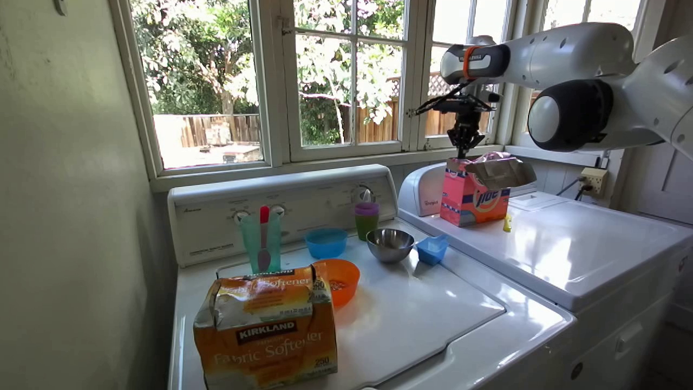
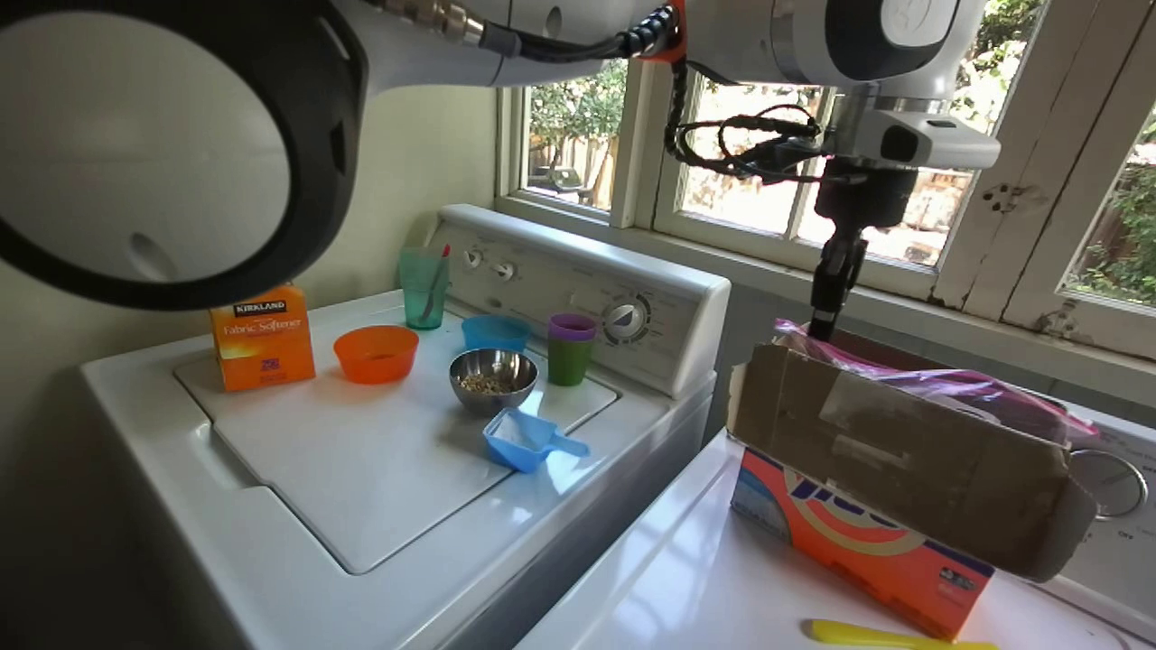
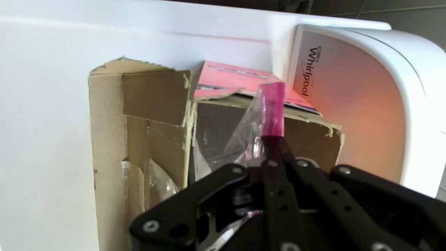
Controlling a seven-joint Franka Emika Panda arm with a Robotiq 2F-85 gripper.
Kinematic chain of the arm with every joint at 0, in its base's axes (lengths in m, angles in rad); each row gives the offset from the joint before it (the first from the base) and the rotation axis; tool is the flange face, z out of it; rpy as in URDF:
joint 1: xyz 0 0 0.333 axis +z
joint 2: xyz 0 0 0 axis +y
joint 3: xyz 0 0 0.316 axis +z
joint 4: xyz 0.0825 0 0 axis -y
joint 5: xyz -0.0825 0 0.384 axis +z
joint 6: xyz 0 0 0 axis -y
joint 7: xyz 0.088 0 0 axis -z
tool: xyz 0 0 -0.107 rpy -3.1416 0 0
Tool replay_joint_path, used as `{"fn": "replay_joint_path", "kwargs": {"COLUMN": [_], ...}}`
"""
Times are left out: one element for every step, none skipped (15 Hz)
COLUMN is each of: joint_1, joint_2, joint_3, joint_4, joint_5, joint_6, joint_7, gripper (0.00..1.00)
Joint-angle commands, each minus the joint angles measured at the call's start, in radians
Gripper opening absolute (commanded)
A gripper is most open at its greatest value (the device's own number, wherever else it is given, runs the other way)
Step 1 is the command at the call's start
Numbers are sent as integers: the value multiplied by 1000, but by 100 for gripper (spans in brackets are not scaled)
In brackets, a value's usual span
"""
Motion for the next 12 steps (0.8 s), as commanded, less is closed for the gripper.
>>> {"fn": "replay_joint_path", "kwargs": {"joint_1": [0, 0, 0, 1, 3, 9, 13, 13, 12, 8, -1, -4], "joint_2": [-26, -27, -30, -33, -41, -47, -50, -51, -51, -47, -39, -36], "joint_3": [2, 2, 3, 3, 1, -9, -18, -19, -19, -15, 0, 5], "joint_4": [-16, -15, -13, -13, -18, -22, -26, -26, -25, -18, -3, 7], "joint_5": [12, 14, 14, 14, 12, -1, -11, -11, -10, -2, 17, 26], "joint_6": [-65, -67, -69, -73, -94, -117, -144, -165, -185, -187, -156, -129], "joint_7": [-7, -3, -7, -9, -4, 2, 9, 6, 3, 1, -10, -11], "gripper": [0, 0, 0, 0, 0, 0, 0, 0, 0, 0, 0, 0]}}
